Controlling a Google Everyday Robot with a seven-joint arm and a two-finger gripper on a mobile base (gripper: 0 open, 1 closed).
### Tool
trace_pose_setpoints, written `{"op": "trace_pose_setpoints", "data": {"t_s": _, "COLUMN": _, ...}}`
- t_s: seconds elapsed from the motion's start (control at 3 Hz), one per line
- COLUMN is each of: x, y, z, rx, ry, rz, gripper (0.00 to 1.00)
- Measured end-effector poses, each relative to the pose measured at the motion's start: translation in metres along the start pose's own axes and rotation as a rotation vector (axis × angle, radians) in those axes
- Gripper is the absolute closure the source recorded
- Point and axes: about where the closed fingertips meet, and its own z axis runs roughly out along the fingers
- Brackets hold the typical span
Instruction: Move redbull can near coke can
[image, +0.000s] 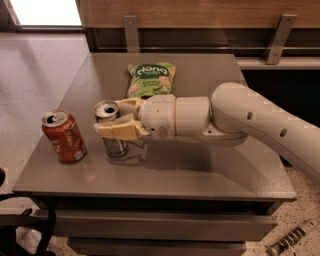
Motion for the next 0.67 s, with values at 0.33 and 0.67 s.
{"op": "trace_pose_setpoints", "data": {"t_s": 0.33, "x": 0.0, "y": 0.0, "z": 0.0, "rx": 0.0, "ry": 0.0, "rz": 0.0, "gripper": 0.3}}
{"op": "trace_pose_setpoints", "data": {"t_s": 0.67, "x": -0.0009, "y": 0.0014, "z": 0.0018, "rx": -0.004, "ry": 0.0, "rz": -0.002, "gripper": 0.06}}
